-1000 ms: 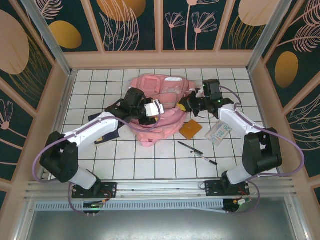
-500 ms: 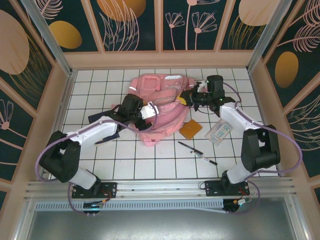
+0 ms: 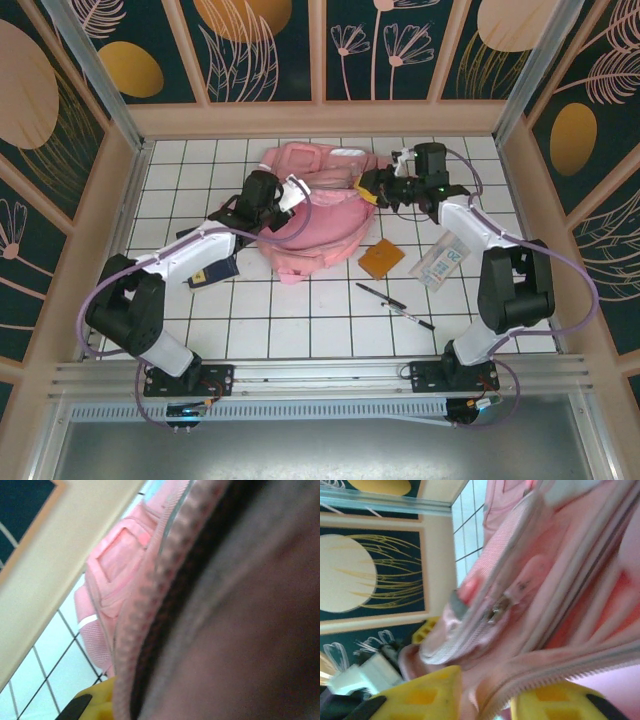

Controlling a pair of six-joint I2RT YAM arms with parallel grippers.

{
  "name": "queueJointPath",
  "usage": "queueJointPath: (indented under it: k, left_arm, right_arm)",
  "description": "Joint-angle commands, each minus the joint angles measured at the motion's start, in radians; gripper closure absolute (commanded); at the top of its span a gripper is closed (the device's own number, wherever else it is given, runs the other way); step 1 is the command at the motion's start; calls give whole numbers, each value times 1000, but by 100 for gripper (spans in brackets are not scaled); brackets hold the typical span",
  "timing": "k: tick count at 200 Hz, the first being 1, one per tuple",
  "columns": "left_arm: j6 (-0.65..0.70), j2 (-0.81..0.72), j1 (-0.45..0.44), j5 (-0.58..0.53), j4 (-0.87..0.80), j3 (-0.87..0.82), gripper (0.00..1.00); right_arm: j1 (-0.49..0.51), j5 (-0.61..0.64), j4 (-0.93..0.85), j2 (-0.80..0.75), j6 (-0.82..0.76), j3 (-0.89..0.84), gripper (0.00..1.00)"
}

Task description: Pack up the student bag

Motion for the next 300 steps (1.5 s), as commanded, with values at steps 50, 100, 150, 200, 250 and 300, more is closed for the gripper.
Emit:
queueJointPath:
  k: [50, 100, 150, 200, 250, 300]
  left_arm:
    - [-180, 10, 6, -198, 131, 185, 100]
    - [-165, 138, 8, -241, 113, 304, 100]
    - [-476, 376, 6, -248, -149, 621, 99]
    - [-673, 447, 4, -38, -183, 659, 74]
    - [-666, 272, 4, 61, -147, 493, 43]
    - [-700, -15, 15, -44, -257, 373, 16]
  right_arm:
    - [-3, 229, 31, -73, -376, -59, 47]
    - [272, 449, 116, -316, -578, -292, 42]
    - [573, 507, 409, -254, -642, -416, 42]
    - [585, 438, 511, -44, -523, -331, 44]
    - [579, 497, 529, -113, -440, -361, 44]
    - [602, 515, 473, -150, -362, -331, 44]
